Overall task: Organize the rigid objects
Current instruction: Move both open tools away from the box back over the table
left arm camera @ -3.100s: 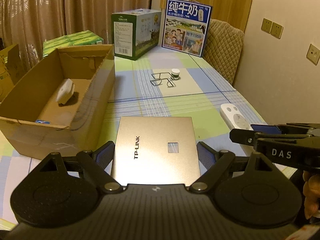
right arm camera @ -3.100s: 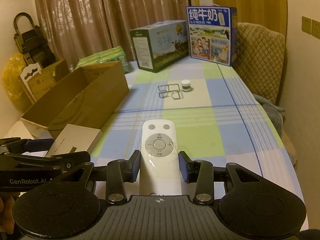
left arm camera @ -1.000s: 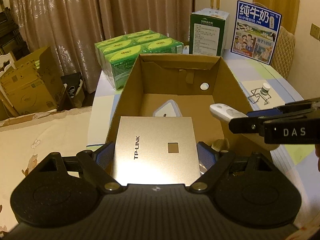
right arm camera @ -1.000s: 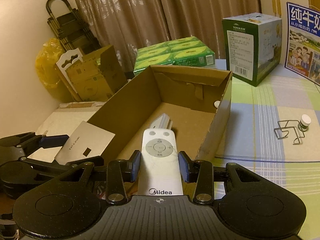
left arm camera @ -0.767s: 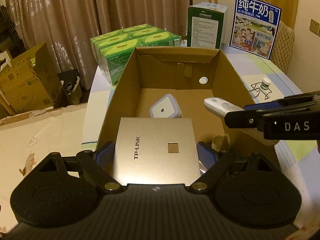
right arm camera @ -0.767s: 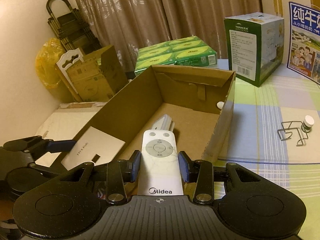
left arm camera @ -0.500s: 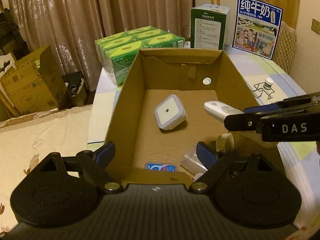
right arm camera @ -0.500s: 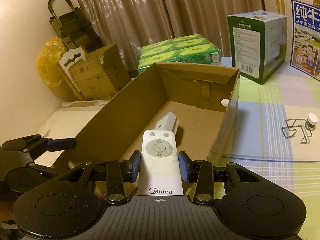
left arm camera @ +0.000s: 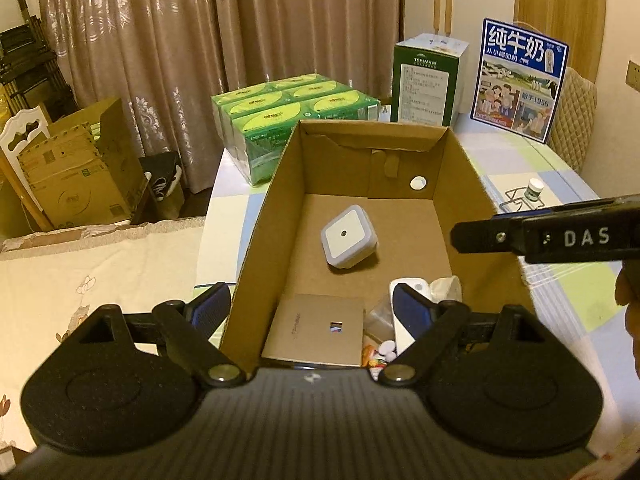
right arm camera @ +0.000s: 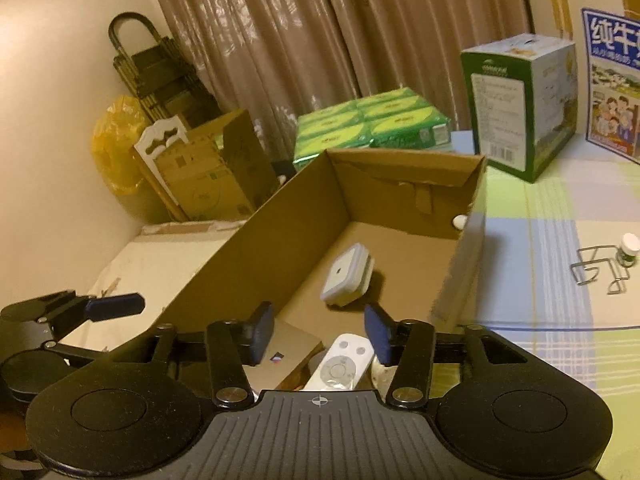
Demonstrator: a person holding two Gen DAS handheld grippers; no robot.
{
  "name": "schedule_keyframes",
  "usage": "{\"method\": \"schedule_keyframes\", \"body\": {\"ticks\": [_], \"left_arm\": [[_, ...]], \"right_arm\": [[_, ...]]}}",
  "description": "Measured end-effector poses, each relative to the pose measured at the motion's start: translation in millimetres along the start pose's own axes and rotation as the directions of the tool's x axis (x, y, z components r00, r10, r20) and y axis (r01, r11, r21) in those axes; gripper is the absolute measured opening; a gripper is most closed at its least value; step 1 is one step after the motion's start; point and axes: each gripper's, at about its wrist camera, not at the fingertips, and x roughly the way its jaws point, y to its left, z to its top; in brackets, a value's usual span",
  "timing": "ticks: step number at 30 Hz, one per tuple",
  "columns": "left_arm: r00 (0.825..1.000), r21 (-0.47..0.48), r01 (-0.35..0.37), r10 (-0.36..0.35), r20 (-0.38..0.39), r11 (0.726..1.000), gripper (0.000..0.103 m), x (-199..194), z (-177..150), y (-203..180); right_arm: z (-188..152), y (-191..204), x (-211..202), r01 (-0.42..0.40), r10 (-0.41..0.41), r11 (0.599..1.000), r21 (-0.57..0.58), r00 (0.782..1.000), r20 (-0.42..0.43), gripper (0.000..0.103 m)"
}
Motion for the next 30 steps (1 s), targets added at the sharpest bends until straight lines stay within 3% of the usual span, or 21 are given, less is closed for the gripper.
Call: {"method": "schedule_keyframes", "body": {"ticks": [7,20,30], "left_arm": [[1.000,-0.017,0.015,-0.015,0.015,1.000,0.086,-25.1,-5.1,-18.5],[0.995,-0.015,0.092,-0.091,0.050,0.996,0.086,-77.2,-17.5,-88.9],[0.985,0.010,0.170,-0.170,0.041,0.985,0.086,-83.8,-29.2,-149.8]], "right_arm": [[-14.6,-15.0,-43.7,0.049,-0.051,0.997,0.055,0.998,0.029,0.055],[-67.2,-50.0,-144.1,0.151,-0.159,0.981,0.119,0.986,0.058,0.061],[-100.0,-85.5,-194.0,0.220,-0.233,0.956,0.195,0.972,0.043,0.062]]}}
